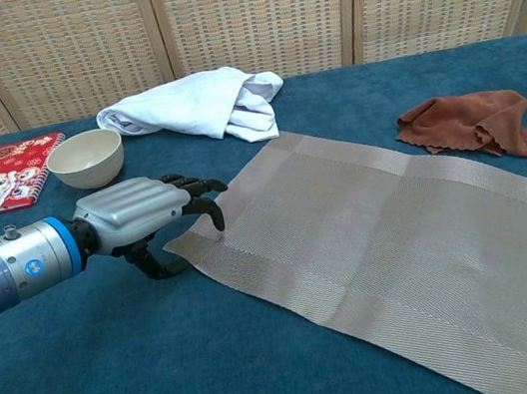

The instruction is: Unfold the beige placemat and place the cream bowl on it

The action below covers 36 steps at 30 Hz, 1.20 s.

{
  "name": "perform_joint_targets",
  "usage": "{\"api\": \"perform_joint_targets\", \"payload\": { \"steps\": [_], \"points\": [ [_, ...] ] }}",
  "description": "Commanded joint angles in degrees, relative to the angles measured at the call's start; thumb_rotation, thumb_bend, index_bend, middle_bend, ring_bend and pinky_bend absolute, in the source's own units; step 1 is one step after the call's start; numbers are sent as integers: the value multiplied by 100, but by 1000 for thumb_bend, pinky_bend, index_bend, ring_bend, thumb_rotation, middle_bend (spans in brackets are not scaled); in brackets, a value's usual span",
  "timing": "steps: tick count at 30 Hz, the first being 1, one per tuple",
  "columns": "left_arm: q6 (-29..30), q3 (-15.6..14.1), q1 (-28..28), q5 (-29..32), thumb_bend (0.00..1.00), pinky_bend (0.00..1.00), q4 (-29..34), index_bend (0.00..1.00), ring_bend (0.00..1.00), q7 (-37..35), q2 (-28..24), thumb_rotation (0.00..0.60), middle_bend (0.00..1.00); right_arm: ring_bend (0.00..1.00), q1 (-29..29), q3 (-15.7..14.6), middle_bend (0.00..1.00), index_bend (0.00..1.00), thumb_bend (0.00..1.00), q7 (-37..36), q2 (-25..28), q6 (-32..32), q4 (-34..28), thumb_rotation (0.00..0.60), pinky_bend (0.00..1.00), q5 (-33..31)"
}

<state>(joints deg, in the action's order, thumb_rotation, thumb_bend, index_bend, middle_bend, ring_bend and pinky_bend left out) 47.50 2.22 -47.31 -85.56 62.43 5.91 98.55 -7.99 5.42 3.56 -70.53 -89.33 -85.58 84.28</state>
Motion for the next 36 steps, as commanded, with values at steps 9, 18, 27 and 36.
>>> {"api": "perform_joint_targets", "payload": {
  "steps": [9,18,27,36],
  "points": [
    [-50,21,-24,110,532,0,3,346,0,95,32,600,0,0,35,26,0,0,0,-36,39,1,-55,600,0,63],
    [-113,55,-43,239,540,0,-67,533,0,249,121,600,0,0,57,46,0,0,0,-110,83,14,-105,600,0,97],
    [135,55,37,215,539,0,-15,661,0,304,123,600,0,0,74,65,0,0,0,-181,101,28,-113,600,0,133],
    [898,-179,797,436,535,0,943,695,0,581,-518,600,0,0,106,59,0,0,0,-230,149,-17,-199,600,0,228]
  ]
}}
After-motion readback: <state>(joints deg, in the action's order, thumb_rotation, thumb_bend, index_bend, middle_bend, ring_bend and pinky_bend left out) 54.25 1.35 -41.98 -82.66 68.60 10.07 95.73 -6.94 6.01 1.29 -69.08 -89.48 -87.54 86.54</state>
